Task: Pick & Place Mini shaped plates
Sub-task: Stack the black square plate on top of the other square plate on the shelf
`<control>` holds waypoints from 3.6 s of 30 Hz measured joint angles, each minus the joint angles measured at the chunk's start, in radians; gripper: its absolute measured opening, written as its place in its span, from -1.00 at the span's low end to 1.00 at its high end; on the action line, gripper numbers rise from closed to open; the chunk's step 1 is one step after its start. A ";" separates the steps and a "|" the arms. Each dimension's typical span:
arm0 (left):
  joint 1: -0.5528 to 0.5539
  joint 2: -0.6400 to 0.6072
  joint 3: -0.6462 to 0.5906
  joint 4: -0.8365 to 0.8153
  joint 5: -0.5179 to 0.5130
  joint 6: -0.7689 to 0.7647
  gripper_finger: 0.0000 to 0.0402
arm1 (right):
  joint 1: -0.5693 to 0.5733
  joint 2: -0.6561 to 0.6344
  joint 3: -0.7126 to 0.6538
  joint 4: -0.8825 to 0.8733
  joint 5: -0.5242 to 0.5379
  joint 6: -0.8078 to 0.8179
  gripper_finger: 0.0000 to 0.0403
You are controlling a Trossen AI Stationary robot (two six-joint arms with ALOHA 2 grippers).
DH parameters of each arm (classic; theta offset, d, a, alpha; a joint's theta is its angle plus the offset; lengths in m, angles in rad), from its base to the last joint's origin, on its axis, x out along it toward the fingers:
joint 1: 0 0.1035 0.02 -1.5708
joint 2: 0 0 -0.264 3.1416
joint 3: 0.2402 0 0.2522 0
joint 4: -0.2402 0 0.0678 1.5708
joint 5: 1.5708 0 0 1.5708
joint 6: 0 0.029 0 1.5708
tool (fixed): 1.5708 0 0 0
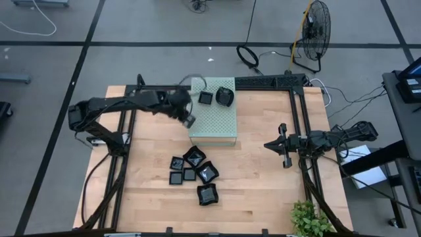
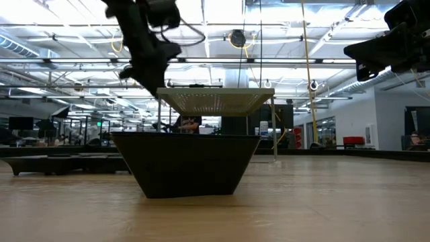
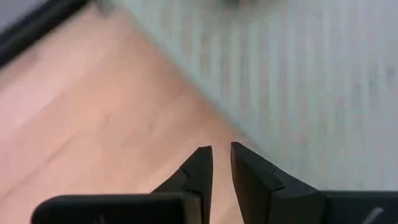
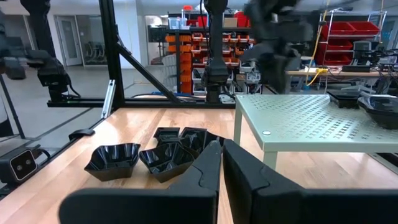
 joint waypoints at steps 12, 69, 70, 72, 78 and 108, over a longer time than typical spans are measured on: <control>-0.327 -0.202 0.001 -0.131 -0.247 -0.355 -0.37 | 0.000 0.000 0.000 -0.002 0.000 0.000 -0.96; -0.620 -0.033 -0.526 0.244 -0.036 -0.966 -0.53 | 0.000 0.001 0.000 0.000 0.000 0.000 -0.96; -0.620 -0.033 -0.526 0.244 -0.036 -0.966 -0.58 | 0.000 0.001 0.000 0.000 0.000 0.000 -0.96; -0.620 -0.033 -0.526 0.244 -0.036 -0.966 -0.67 | 0.000 0.001 0.000 0.000 0.000 0.000 -0.96; -0.620 -0.033 -0.526 0.245 -0.036 -0.966 -0.92 | 0.000 0.001 0.000 0.000 0.000 0.000 -0.97; -0.620 -0.505 -0.528 0.140 -0.268 -0.828 -0.96 | 0.000 0.000 0.000 0.000 0.000 0.000 -0.96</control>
